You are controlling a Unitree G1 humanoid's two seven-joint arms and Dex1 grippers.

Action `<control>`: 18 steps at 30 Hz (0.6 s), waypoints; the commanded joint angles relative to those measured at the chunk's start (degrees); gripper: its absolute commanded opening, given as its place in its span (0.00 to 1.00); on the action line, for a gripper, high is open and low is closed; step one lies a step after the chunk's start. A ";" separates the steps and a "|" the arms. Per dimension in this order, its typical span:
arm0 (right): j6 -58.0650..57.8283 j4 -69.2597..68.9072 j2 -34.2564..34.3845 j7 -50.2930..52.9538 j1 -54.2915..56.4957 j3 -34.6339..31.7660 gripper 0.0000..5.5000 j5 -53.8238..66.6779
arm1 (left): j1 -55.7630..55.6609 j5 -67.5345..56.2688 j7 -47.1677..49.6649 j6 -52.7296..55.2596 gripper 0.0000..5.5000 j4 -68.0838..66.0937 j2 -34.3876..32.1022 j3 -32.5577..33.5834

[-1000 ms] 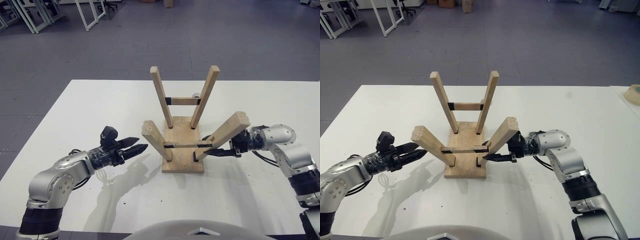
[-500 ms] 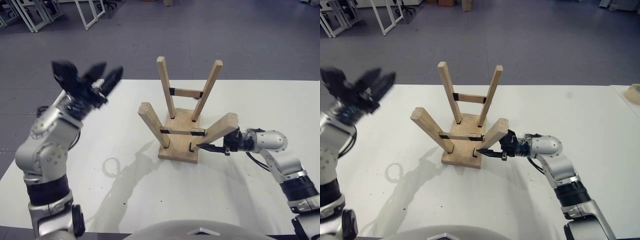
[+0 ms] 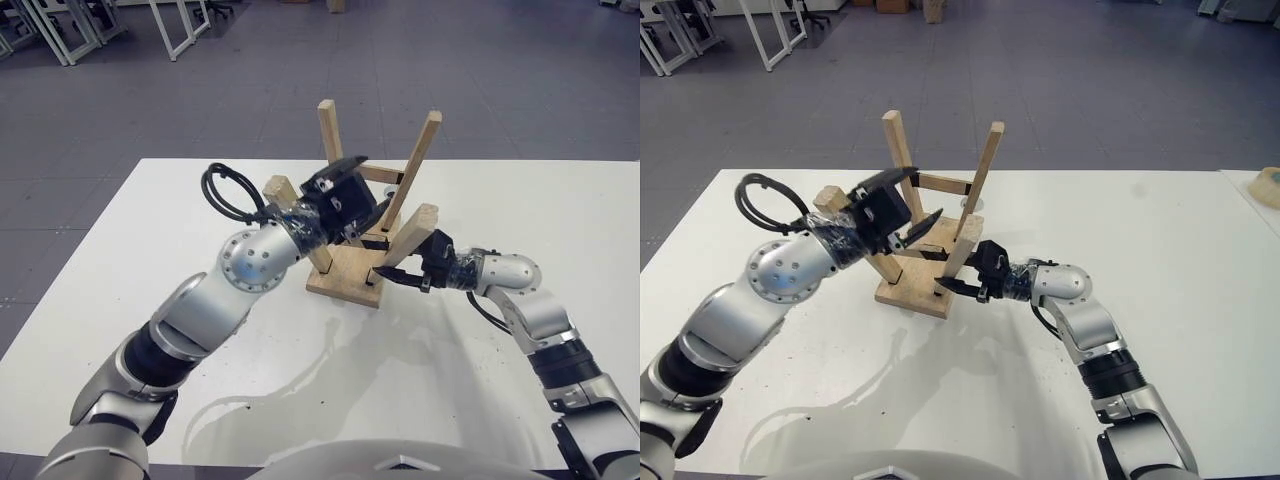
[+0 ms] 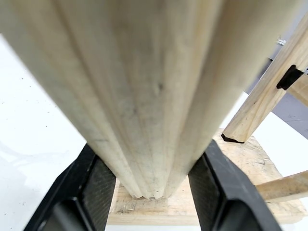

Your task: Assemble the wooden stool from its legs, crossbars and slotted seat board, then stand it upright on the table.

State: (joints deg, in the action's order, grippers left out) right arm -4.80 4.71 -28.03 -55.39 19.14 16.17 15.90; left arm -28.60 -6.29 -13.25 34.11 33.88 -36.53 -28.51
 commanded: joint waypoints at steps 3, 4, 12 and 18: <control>-4.76 2.42 -0.05 0.57 -2.20 1.54 0.37 -2.76 | 5.22 15.45 -2.47 -6.01 0.58 -8.90 -0.64 -10.15; -4.91 2.16 0.05 0.58 -2.16 1.60 0.37 -2.71 | 6.20 17.81 -3.12 -6.83 0.58 -10.45 -0.62 -11.60; -11.55 -0.19 -3.40 -0.27 -1.09 6.57 0.37 -7.67 | 11.12 24.49 -6.46 -9.98 0.58 -13.32 1.75 -10.84; -18.73 3.56 -5.48 -0.16 2.97 11.29 0.37 -11.83 | 13.89 24.57 -3.45 -12.11 0.58 -11.00 5.05 -2.52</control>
State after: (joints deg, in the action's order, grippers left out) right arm -16.53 2.53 -30.10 -54.05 24.93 22.12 11.41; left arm -17.24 18.60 -15.13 20.91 24.71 -31.68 -32.19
